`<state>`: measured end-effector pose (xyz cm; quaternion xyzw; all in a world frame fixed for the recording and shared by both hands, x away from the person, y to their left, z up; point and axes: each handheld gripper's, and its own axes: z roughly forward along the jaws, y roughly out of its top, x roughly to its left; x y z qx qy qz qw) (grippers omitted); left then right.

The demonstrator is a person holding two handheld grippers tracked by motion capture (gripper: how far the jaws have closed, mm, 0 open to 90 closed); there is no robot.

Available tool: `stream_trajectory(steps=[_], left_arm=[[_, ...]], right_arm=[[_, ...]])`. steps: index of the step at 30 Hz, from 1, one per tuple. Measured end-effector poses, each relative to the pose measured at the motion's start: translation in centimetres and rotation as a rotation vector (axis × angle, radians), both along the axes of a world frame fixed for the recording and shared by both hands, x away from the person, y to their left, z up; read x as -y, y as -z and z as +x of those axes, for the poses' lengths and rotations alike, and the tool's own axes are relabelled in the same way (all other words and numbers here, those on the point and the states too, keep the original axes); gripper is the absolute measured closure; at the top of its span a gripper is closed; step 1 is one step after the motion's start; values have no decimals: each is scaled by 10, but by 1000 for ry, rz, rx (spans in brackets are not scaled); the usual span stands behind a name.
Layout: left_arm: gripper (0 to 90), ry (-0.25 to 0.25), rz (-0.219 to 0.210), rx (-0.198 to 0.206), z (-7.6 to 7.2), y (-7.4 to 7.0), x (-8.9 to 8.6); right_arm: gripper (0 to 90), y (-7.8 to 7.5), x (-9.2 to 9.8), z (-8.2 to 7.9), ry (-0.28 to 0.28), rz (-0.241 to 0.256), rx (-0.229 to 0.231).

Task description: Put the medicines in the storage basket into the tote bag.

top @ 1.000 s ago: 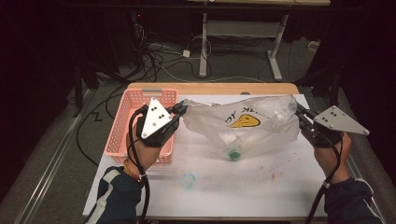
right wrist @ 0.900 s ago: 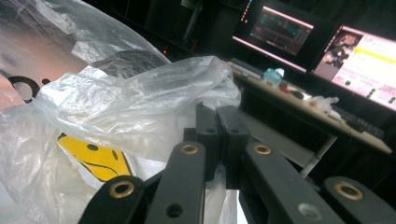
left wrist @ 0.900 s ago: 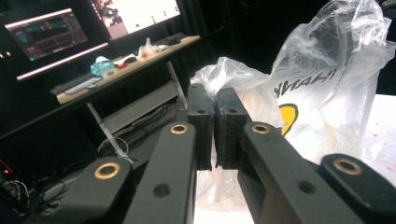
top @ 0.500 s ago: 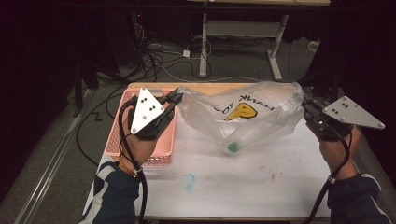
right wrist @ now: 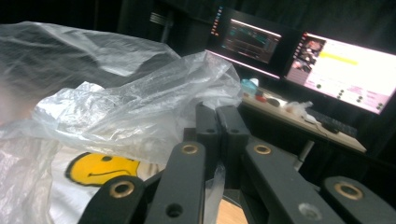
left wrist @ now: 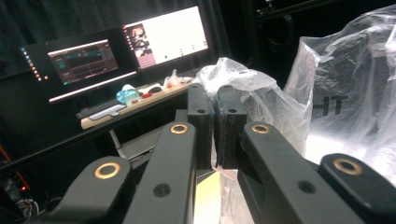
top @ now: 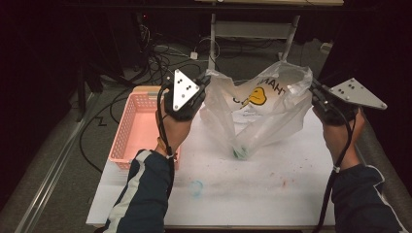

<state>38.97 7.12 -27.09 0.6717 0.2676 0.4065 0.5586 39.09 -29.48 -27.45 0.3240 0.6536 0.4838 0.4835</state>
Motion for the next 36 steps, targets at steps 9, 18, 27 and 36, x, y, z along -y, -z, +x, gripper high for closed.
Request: stream_trajectory(steps=[9, 18, 27, 36], left_arm=[[844, -65, -35, 12, 20, -20, -1], [843, -76, -58, 36, 13, -41, -6], [837, -62, 15, -62, 29, -12, 6], [554, -56, -3, -82, 33, 3, 2]], right_arm=[[900, -16, 13, 23, 103, 30, -10], [900, -39, 13, 17, 116, 22, 19], [900, -22, 5, 29, 103, 3, -50], [900, -10, 10, 36, 117, 0, -74]])
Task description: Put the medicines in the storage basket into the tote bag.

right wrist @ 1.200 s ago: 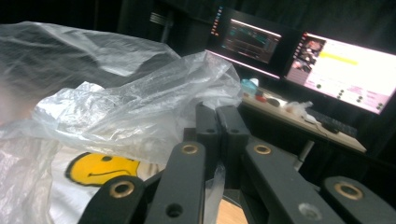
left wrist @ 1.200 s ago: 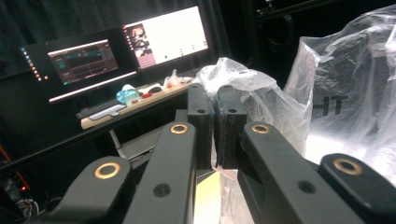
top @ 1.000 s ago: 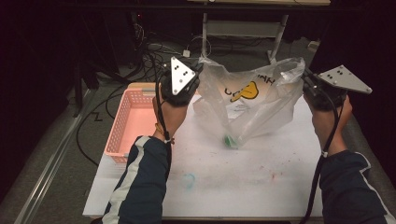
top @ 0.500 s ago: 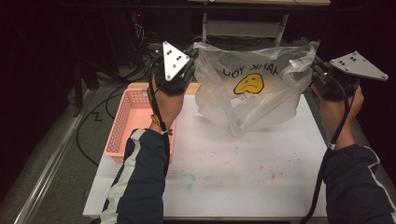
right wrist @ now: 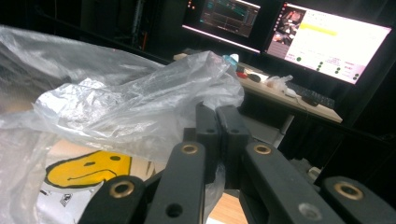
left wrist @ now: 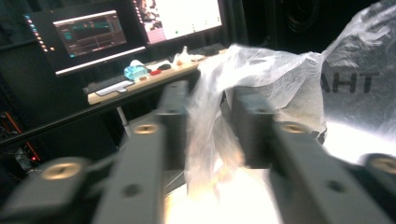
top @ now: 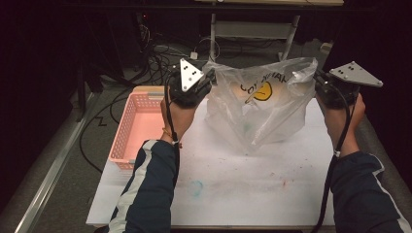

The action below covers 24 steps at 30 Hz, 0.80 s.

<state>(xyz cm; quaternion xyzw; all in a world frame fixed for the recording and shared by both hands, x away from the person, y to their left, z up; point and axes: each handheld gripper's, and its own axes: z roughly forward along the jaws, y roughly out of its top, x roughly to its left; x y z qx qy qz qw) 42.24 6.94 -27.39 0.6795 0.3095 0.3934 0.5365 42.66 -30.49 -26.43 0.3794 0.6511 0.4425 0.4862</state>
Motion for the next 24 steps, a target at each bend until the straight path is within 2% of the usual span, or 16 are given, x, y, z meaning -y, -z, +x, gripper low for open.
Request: stream_trajectory(steps=[1, 4, 6, 7, 10, 12, 13, 15, 19, 21, 24], left_arm=[[528, 4, -3, 7, -1, -1, -1], [521, -2, -18, 30, -6, -6, -5], [516, -8, -6, 47, -7, -9, -8], [487, -9, -5, 50, -8, -10, -9], [488, 2, -12, 35, -11, -11, -13], [487, 4, -11, 36, -14, -11, -15], [487, 4, -7, 48, -14, -12, -17], [486, 11, -14, 38, -17, -13, -20], [450, 4, 0, 52, -21, -17, -24], [518, 9, 18, 41, -22, -17, -24], [696, -15, 36, 47, -22, -17, -23]], right_arm=[[900, -1, 1, -1, 3, 1, 1], [900, -4, 3, -3, 4, 6, 6], [900, -6, 5, -4, 2, 6, 12], [896, -7, 5, -5, 1, 8, 10], [830, -9, 6, -9, -20, 2, 17], [761, -9, 5, -12, -24, -36, 21], [694, -9, 5, -14, -38, -35, 17], [603, -8, 7, -17, -53, -24, 19], [468, -8, 14, -21, -61, -4, 22], [428, -9, 16, -24, -78, -23, 12], [393, -11, 18, -30, -111, -41, 5]])
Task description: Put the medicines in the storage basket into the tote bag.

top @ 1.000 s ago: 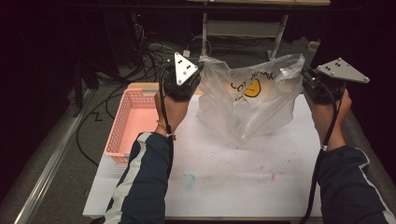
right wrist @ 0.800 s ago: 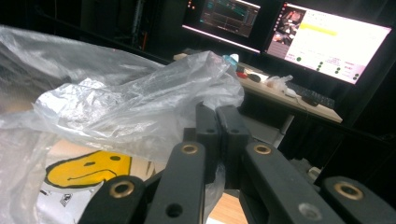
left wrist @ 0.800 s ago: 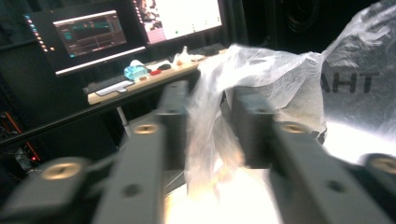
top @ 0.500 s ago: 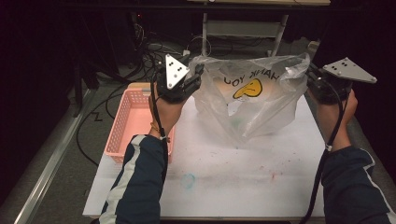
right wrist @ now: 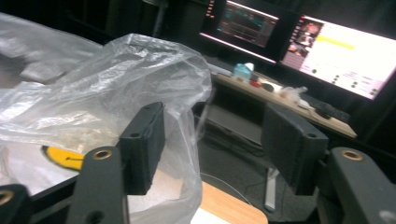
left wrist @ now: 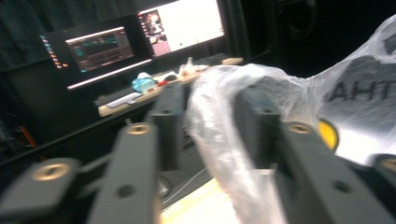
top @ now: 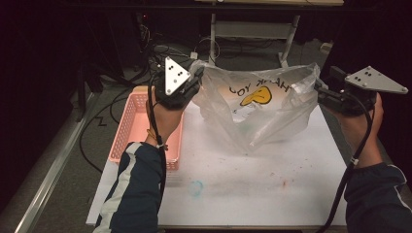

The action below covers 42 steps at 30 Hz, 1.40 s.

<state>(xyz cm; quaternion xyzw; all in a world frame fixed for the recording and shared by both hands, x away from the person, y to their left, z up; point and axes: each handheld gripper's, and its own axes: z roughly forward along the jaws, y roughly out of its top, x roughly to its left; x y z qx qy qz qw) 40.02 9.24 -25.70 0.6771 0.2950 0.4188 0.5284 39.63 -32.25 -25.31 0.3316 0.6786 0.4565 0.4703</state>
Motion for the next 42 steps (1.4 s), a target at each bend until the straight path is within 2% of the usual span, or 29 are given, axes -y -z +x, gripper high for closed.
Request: stream_trajectory(steps=[3, 6, 8, 13, 14, 18, 20, 23, 24, 25, 27, 28, 29, 30, 31, 34, 36, 40, 42], left_arm=[[785, -19, 10, -9, 3, 1, -1], [832, -48, 18, -17, 5, 2, -4], [840, -65, 16, -27, 8, 3, -8], [841, -91, 7, -46, 10, 7, -17], [841, -102, 7, -43, 10, 8, -18], [843, -134, -7, -55, 11, 12, -25], [841, -129, -13, -61, 11, 14, -28], [840, -130, -9, -56, 9, 17, -28], [839, -117, -9, -59, 8, 18, -29], [835, -82, -14, -60, 7, 20, -29], [698, -88, -9, -51, 3, 25, -27], [592, -63, -16, -54, 1, 27, -27], [539, -40, -24, -54, -2, 29, -27], [446, -13, -27, -51, -5, 30, -27], [348, 10, -18, -50, -8, 32, -26], [314, 44, 13, -49, -18, 38, -21], [260, 48, 34, -49, -24, 42, -19], [248, 78, 56, -59, -33, 48, -20], [248, 103, 55, -64, -39, 51, -23]], right_arm=[[363, 0, 0, -7, -18, -10, -6], [336, 1, -1, -11, -53, -27, -16], [324, 2, 0, -15, -80, -19, -23], [298, 4, 1, -25, -105, -17, -5], [286, 5, 1, -27, -110, -12, 5], [284, 9, 6, -36, -138, 61, 41], [283, 11, 8, -41, -135, 90, 64], [285, 15, 7, -46, -120, 98, 84], [285, 17, 6, -47, -103, 93, 96], [286, 18, 6, -50, -83, 94, 99], [288, 22, 4, -53, -60, 86, 121], [286, 23, 4, -54, -57, 80, 125], [287, 25, 3, -55, -59, 75, 121], [289, 27, 3, -55, -58, 74, 118], [291, 29, 3, -55, -50, 73, 114], [296, 34, 5, -55, -56, 64, 91], [295, 36, 7, -57, -47, 63, 84], [281, 37, 12, -65, -70, 71, 75], [270, 37, 14, -69, -74, 60, 72]])
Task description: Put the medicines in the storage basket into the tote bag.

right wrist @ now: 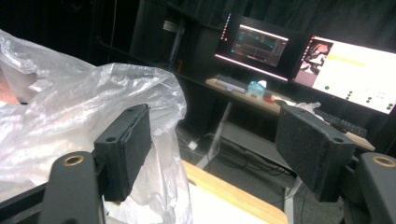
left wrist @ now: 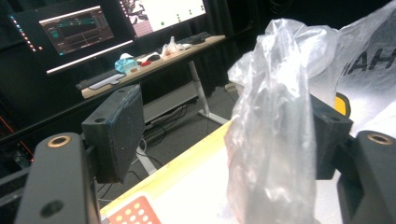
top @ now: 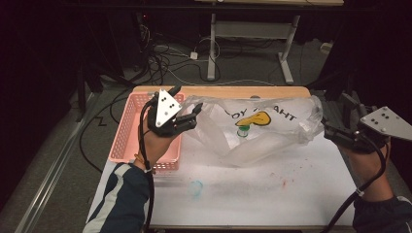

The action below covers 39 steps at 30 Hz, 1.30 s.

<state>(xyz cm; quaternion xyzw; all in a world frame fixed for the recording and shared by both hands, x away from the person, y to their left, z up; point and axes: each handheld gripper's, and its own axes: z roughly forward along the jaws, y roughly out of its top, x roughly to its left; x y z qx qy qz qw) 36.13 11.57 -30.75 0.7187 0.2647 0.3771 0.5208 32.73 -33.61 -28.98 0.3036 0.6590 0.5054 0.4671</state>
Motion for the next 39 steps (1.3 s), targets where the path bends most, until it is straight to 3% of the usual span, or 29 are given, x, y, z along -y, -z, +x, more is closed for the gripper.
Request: stream_trajectory(steps=[2, 4, 6, 8, 10, 13, 14, 15, 17, 18, 19, 20, 24, 28, 32, 35, 37, 39], left_arm=[[248, 0, 15, 12, -7, 3, -3], [238, -6, 3, 42, -16, 9, -7], [179, 2, -5, 57, -25, 16, -10], [179, 7, 2, 88, -33, 26, -11], [178, 12, 26, 84, -39, 35, -10], [186, 23, 76, 46, -41, 47, -5], [224, 25, 94, 32, -40, 50, -3], [334, 33, 104, 23, -39, 51, -1], [469, 57, 103, 9, -36, 53, 1], [594, 63, 111, -3, -34, 54, 2], [616, 68, 118, -10, -32, 55, 4], [723, 73, 121, -17, -30, 56, 5], [860, 45, 148, -33, -26, 57, 4], [865, -3, 147, -37, -24, 57, -6], [865, -42, 143, -34, -25, 55, -17], [862, -32, 122, -46, -26, 57, -24], [858, 23, 110, -51, -30, 59, -26], [619, 76, 110, -79, -34, 62, -27]], right_arm=[[270, 0, 2, -5, 0, -3, 1], [281, 1, 4, -7, 25, 2, 15], [284, 4, 4, -9, 59, 1, 40], [284, 8, 5, -8, 54, 8, 38], [279, 13, 5, -8, 38, 20, 35], [276, 21, 4, -8, 31, 11, 17], [274, 23, 3, -8, 28, 5, 6], [275, 25, 2, -7, 20, -3, -2], [279, 28, 0, -7, 15, -21, -6], [280, 30, -1, -8, 10, -16, -11], [280, 31, -1, -8, 1, -17, -16], [281, 32, -2, -8, -1, -23, -20], [280, 32, 3, -10, -17, -17, -27], [267, 27, 11, -17, -31, -11, -26], [265, 17, 20, -28, -61, 33, -3], [268, 12, 23, -31, -33, 29, 13], [277, 11, 25, -32, -30, 36, 23], [278, 12, 22, -31, -7, 19, 17]])
